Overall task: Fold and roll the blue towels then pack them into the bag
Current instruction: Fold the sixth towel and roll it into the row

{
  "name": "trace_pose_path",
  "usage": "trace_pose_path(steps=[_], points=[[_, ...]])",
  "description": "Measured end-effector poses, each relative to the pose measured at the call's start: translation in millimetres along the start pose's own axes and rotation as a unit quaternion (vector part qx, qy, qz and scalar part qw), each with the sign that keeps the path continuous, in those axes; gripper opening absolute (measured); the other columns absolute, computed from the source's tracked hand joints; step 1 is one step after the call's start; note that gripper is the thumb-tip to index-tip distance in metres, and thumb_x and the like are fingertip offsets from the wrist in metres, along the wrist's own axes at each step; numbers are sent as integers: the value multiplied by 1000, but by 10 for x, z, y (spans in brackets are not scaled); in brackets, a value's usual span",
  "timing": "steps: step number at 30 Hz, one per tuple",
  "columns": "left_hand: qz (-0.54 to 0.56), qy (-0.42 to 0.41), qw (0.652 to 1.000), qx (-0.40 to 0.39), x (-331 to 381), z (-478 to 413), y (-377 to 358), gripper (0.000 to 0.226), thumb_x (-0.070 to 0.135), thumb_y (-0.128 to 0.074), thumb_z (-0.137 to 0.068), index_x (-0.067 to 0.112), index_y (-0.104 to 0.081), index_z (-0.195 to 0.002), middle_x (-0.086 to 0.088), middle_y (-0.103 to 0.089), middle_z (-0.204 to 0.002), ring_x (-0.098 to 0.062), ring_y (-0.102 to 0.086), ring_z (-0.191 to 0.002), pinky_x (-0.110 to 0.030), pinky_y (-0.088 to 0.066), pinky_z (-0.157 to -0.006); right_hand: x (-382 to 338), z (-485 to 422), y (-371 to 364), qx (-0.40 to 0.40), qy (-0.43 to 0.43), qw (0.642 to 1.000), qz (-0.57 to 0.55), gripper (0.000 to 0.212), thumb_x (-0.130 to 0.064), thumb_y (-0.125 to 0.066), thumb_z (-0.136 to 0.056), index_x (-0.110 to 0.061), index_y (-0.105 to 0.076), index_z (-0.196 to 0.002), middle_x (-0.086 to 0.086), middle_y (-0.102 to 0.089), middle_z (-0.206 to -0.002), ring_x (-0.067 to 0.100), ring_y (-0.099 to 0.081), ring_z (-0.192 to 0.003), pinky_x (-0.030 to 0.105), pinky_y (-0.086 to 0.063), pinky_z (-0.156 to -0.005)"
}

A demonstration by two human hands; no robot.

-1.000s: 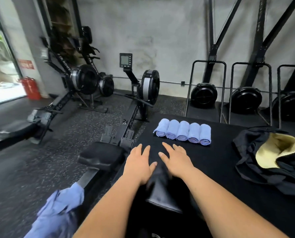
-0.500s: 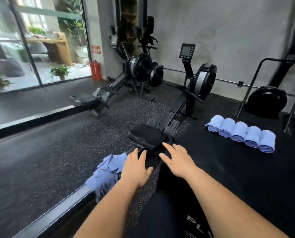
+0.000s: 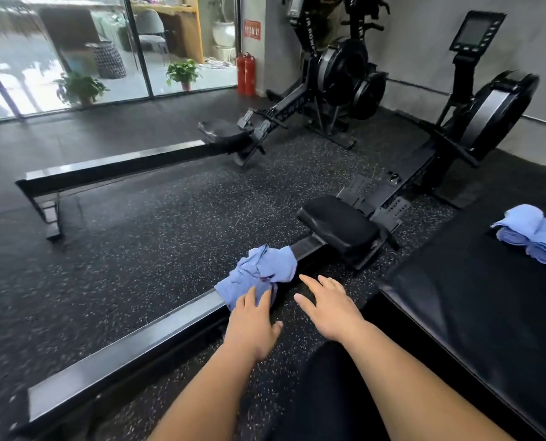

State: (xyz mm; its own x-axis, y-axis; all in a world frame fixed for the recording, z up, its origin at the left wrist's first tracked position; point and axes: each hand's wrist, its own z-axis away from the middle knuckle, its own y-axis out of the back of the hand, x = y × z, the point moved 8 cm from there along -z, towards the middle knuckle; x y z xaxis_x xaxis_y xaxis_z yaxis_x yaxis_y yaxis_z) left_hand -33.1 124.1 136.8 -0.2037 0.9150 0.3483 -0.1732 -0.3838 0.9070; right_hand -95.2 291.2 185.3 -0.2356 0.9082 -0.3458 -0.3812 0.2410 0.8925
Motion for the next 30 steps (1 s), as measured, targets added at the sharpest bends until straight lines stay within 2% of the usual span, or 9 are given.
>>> trace_pose_path(steps=[7, 13, 18, 21, 24, 30], points=[[-1, 33, 999, -35, -438, -214, -358, 83, 58, -51, -102, 22, -13, -168, -14, -10, -174, -36, -12, -159, -45, -20, -129, -111, -420, -596, -73, 1, 997, 17, 65, -64, -36, -105, -41, -20, -164, 3, -14, -174, 26, -4, -161, 49, -25, -125], [-3, 57, 996, -63, -743, -521, -598, 82, 57, -50, -103, 23, -13, -167, -12, -10, -175, -36, -12, -159, -47, -20, -129, -119, -857, -868, -94, 7, 995, 44, 62, -61, -33, -107, -41, -19, -164, 2, -11, -175, 27, -7, -160, 49, -28, -123], [-8, 56, 996, -63, -883, -903, -668, 81, 55, -51, -103, 22, -15, -167, -11, -13, -174, -35, -14, -158, -46, -20, -128, -173, -1233, -1118, -87, 22, 995, 48, 61, -56, -36, -108, -41, -17, -164, 0, -4, -175, 26, -6, -160, 50, -28, -123], [-19, 40, 998, -53, -929, -1173, -665, 75, 51, -53, -102, 20, -22, -164, -11, -21, -171, -36, -22, -153, -43, -22, -126, -122, -1432, -1274, -92, 12, 995, 47, 61, -54, -36, -108, -42, -15, -164, 0, 0, -175, 26, -4, -160, 50, -28, -123], [-16, 42, 998, -51, -1033, -1470, -700, 73, 47, -54, -102, 21, -24, -164, -10, -21, -171, -36, -21, -153, -44, -25, -124, -84, -1660, -1413, -97, 0, 995, 37, 62, -54, -35, -109, -42, -12, -165, 1, 1, -175, 29, -5, -159, 50, -28, -123], [-46, 43, 997, -48, -1248, -1991, -712, 71, 44, -51, -104, 24, -21, -165, -10, -17, -173, -39, -15, -156, -46, -17, -128, -65, -2062, -1591, -82, -12, 996, -21, 61, -57, -36, -107, -46, -15, -164, 0, -1, -175, 27, -2, -159, 50, -28, -123]])
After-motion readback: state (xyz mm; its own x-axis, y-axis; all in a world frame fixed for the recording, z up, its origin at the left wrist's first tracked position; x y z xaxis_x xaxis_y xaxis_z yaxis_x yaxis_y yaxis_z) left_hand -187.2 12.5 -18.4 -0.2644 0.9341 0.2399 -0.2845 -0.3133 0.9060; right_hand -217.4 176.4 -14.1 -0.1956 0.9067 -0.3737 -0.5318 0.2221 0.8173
